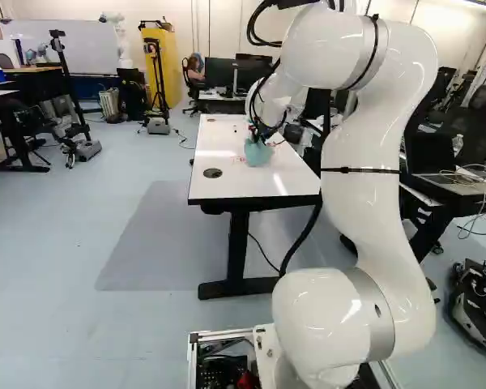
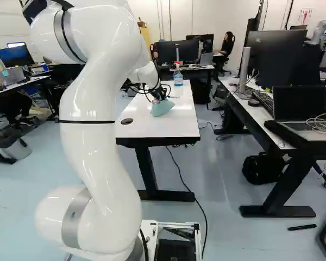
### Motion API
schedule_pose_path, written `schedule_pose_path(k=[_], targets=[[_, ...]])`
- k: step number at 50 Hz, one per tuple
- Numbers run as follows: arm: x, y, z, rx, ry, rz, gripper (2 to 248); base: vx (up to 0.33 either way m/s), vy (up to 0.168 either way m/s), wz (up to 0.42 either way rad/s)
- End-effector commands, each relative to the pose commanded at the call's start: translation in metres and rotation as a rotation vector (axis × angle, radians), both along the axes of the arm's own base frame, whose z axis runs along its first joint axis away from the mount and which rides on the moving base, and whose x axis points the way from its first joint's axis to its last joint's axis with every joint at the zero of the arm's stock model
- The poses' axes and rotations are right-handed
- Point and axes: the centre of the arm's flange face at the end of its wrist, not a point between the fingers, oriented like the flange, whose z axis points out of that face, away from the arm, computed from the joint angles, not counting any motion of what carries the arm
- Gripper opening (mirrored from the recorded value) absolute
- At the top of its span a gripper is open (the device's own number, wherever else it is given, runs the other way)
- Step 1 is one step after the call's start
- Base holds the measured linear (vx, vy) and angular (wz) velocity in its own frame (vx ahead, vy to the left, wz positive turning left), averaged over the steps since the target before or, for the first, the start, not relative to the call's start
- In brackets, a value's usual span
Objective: Clean the table with the green towel
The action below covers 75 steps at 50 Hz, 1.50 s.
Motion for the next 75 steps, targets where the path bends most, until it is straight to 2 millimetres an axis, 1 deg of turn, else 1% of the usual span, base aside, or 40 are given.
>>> schedule_pose_path(k=[35,75], targets=[[0.010,0.000,-0.046,0.003,0.062,0.000,42,0.000,0.000,0.000],[0.009,0.000,-0.048,0.004,0.098,0.001,42,0.000,0.000,0.000]])
